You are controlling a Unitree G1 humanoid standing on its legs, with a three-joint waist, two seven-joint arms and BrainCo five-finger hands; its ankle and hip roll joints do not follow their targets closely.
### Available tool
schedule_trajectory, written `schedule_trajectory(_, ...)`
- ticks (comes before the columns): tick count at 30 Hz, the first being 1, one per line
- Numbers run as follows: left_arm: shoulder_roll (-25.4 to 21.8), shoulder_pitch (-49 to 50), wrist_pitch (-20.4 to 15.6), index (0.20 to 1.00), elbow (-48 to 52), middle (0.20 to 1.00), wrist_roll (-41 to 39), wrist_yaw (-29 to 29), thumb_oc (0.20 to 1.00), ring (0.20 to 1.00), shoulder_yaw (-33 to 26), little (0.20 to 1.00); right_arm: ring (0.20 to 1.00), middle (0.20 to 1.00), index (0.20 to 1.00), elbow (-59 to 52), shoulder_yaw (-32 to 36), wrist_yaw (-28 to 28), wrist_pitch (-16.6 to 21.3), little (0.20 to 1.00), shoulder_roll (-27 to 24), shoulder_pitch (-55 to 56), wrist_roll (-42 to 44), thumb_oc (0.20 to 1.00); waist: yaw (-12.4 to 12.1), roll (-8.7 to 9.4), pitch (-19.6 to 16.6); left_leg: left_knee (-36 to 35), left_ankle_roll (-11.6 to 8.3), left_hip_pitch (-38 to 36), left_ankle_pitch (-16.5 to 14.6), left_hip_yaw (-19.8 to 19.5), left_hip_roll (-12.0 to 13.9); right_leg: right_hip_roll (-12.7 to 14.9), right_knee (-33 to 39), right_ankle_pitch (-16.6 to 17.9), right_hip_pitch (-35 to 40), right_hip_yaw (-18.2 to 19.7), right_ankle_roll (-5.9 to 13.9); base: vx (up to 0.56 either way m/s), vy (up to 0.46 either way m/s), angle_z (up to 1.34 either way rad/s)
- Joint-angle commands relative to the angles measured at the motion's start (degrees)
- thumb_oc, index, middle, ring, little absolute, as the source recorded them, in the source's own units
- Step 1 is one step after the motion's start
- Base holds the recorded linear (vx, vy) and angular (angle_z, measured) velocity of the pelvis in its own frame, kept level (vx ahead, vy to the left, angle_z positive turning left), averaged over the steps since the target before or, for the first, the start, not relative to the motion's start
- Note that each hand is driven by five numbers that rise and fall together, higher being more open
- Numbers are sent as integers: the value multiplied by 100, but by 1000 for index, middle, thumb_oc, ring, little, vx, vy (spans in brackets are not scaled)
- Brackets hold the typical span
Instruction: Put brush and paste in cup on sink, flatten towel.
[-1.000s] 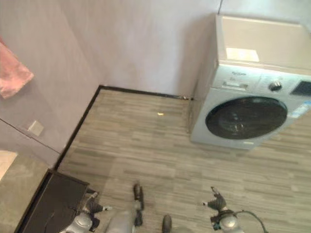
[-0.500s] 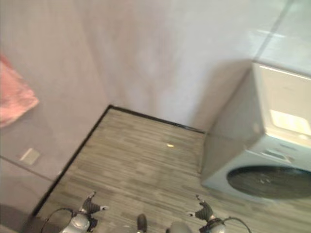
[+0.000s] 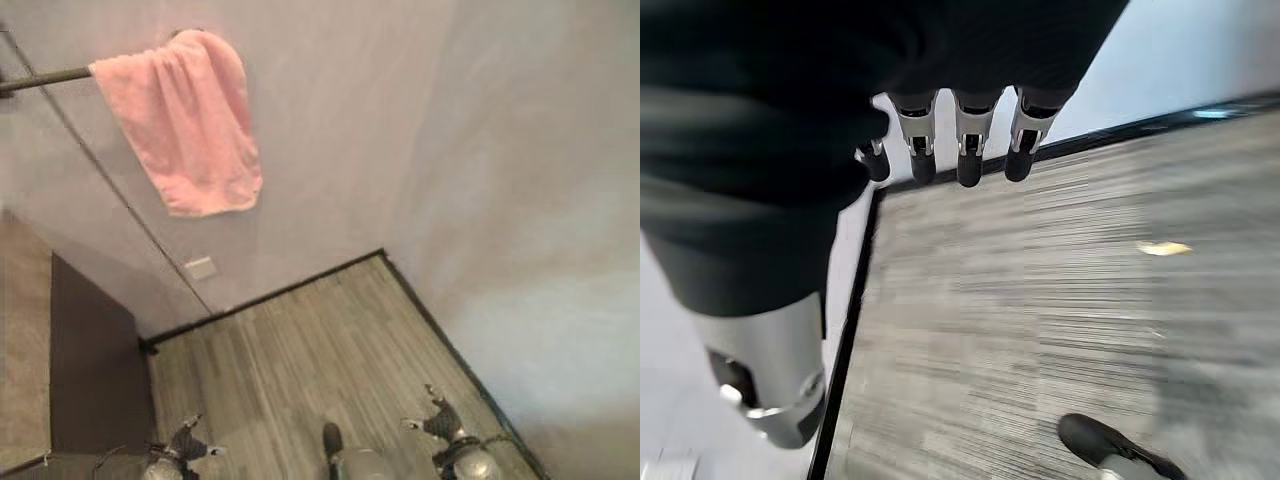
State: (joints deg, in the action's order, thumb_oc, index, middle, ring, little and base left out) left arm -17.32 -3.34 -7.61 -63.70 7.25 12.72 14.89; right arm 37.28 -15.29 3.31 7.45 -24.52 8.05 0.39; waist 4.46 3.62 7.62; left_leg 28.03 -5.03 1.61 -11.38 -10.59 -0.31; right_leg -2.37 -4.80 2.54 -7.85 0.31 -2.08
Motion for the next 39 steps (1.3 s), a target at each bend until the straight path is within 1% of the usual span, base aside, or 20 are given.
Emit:
schedule_trajectory(1, -247, -303, -173, 1000, 380, 1000, -71, 88, 1000, 1000, -28, 1000, 1000, 1000, 1000, -640, 268, -51, 265, 1000, -195, 266, 517, 1000, 266, -8, 205, -378, 182, 146, 1062, 1282, -56, 303, -357, -147, 52, 323, 737, 130, -113, 113)
schedule_trajectory(3, -271, -363, -196, 1000, 530, 1000, -109, 82, 1000, 1000, 1, 1000, 1000, 1000, 1000, -687, 278, -72, 316, 1000, -191, 385, 498, 1000, 312, 12, 219, -1091, 286, 311, 915, 1980, 298, 443, -266, -271, 195, 69, 779, 175, -51, 103)
schedule_trajectory(5, -364, -361, -250, 1000, 695, 1000, -127, 137, 1000, 1000, -7, 1000, 1000, 1000, 1000, -800, 238, -69, 373, 1000, -265, 411, 440, 1000, 232, 3, 242, -1762, 293, 606, 952, 1974, 310, 500, -149, -382, 362, -54, 836, 246, 23, 68)
schedule_trajectory(6, -394, -350, -287, 1000, 721, 1000, -126, 167, 1000, 1000, -28, 1000, 1000, 1000, 1000, -845, 205, -88, 438, 1000, -287, 432, 435, 1000, 155, -61, 243, -2186, 192, 861, 1359, 1950, 440, 450, -65, -430, 480, -61, 844, 211, 35, 20)
schedule_trajectory(7, -393, -344, -287, 1000, 722, 1000, -125, 168, 1000, 1000, -27, 1000, 1000, 1000, 1000, -846, 204, -88, 440, 1000, -289, 438, 435, 1000, 171, -52, 242, -2252, 188, 821, 1393, 1940, 421, 463, -55, -439, 500, -75, 844, 388, 101, 35)
schedule_trajectory(8, -466, -334, -325, 1000, 882, 1000, -16, 216, 1000, 1000, -4, 1000, 1000, 1000, 1000, -1031, 170, -168, 551, 1000, -344, 551, 402, 1000, 67, -114, 256, -2941, 38, 1198, 1824, 2122, 655, 499, 61, -549, 783, -118, 862, 281, 69, 33)
schedule_trajectory(9, -467, -322, -322, 1000, 888, 1000, -13, 217, 1000, 1000, -3, 1000, 1000, 1000, 1000, -1038, 169, -170, 550, 1000, -345, 563, 402, 1000, 76, -92, 256, -3015, 40, 1141, 1855, 2128, 620, 527, 67, -571, 811, -124, 869, 594, 164, 22)
schedule_trajectory(10, -569, -324, -373, 1000, 1030, 1000, 104, 225, 1000, 1000, 32, 1000, 1000, 1000, 1000, -1194, 136, -270, 613, 1000, -420, 595, 465, 1000, 19, -120, 212, -3303, -59, 1507, 1926, 2289, 817, 627, 125, -692, 1091, -118, 931, 506, 147, 3)
schedule_trajectory(15, -890, 209, -437, 1000, 1801, 1000, 367, 130, 1000, 1000, -34, 1000, 1000, 1000, 1000, -2081, 33, -854, 550, 1000, -753, 584, 662, 1000, -373, -203, 7, -3151, -107, 1324, 2459, 1825, 795, 883, -120, -1054, 1802, 327, 1067, 629, 241, -51)
schedule_trajectory(17, -972, 366, -473, 1000, 1936, 1000, 303, 81, 1000, 1000, -98, 1000, 1000, 1000, 1000, -2463, 80, -1130, 577, 1000, -838, 755, 1057, 1000, -411, -149, -19, -2987, -67, 1326, 2423, 1777, 732, 1013, -366, -924, 1809, 385, 1110, 426, 247, -84)
schedule_trajectory(18, -1112, 576, -537, 1000, 2267, 1000, 233, -122, 1000, 1000, -97, 1000, 1000, 1000, 1000, -3146, 289, -1542, 609, 1000, -947, 1131, 1845, 1000, -419, -10, -26, -2560, 148, 1307, 2147, 1886, 483, 1338, -1323, 25, 1555, 550, 1243, 393, 302, -44)
schedule_trajectory(20, -1206, 567, -556, 1000, 2394, 1000, 274, -248, 1000, 1000, -5, 1000, 1000, 1000, 1000, -3435, 317, -1694, 553, 1000, -1102, 1178, 2138, 1000, -402, -42, 59, -2559, 350, 1026, 1920, 1907, 330, 1393, -2296, 835, 996, 588, 1080, 416, 379, -10)
schedule_trajectory(21, -1273, 587, -568, 1000, 2556, 1000, 292, -273, 1000, 1000, -17, 1000, 1000, 1000, 1000, -3685, 383, -1703, 546, 1000, -1141, 1177, 2265, 1000, -382, -124, 105, -2627, 432, 854, 1856, 1910, 332, 1351, -2647, 1021, 725, 528, 1017, 364, 337, 19)
schedule_trajectory(22, -1377, 642, -570, 1000, 2812, 1000, 353, -329, 1000, 1000, -21, 1000, 1000, 1000, 1000, -3841, 490, -1759, 560, 1000, -1209, 1190, 2526, 1000, -341, -150, 147, -2664, 487, 725, 1748, 1911, 272, 1245, -2960, 1057, 581, 548, 1007, 385, 276, 20)
schedule_trajectory(24, -1430, 651, -621, 1000, 2896, 1000, 348, -443, 1000, 1000, -35, 1000, 1000, 1000, 1000, -4244, 709, -1954, 544, 1000, -1225, 1396, 2832, 1000, -121, -224, 220, -2872, 553, 298, 1671, 1627, 145, 534, -3341, 460, -39, 634, 969, 420, 233, 29)
schedule_trajectory(26, -1497, 689, -642, 1000, 2966, 1000, 310, -380, 1000, 1000, -152, 1000, 1000, 1000, 1000, -4630, 964, -1940, 634, 1000, -1286, 1436, 3217, 1000, -89, -233, 201, -3050, 547, 1, 1581, 1713, 112, 656, -2788, 110, -294, -68, 875, 374, 170, 56)
schedule_trajectory(27, -1529, 727, -652, 1000, 3116, 1000, 214, -385, 1000, 1000, -264, 1000, 1000, 1000, 1000, -4740, 1145, -1945, 684, 1000, -1424, 1439, 3314, 1000, 10, -244, 223, -3119, 507, -154, 1523, 1646, 88, 533, -2433, -132, -430, -307, 848, 350, 58, 41)
schedule_trajectory(32, -1719, 748, -814, 1000, 3707, 1000, 43, -513, 1000, 1000, -575, 1000, 1000, 1000, 1000, -5073, 2285, -1768, 883, 1000, -1937, 1574, 3285, 1000, 410, -70, 225, -3056, 377, -728, 1046, 1247, -107, 210, -343, 94, -576, 66, 1066, 412, -40, 49)
schedule_trajectory(36, -1947, 939, -958, 1000, 4211, 1000, -2, -748, 1000, 1000, -661, 1000, 1000, 1000, 1000, -4839, 3030, -1747, 874, 1000, -2129, 1810, 3304, 1000, 473, 1, 55, -2694, 276, -813, 857, 1223, -78, 219, -222, 78, -151, 173, 925, 340, -110, 50)
schedule_trajectory(39, -2103, 1024, -1031, 1000, 4768, 1000, -460, -863, 1000, 1000, -765, 1000, 1000, 1000, 1000, -4472, 3407, -1693, 928, 1000, -2573, 1712, 3487, 1000, 474, -11, 65, -1609, -25, -407, 1066, 1349, -9, 287, 83, 84, 207, 2, 815, 227, -123, 8)
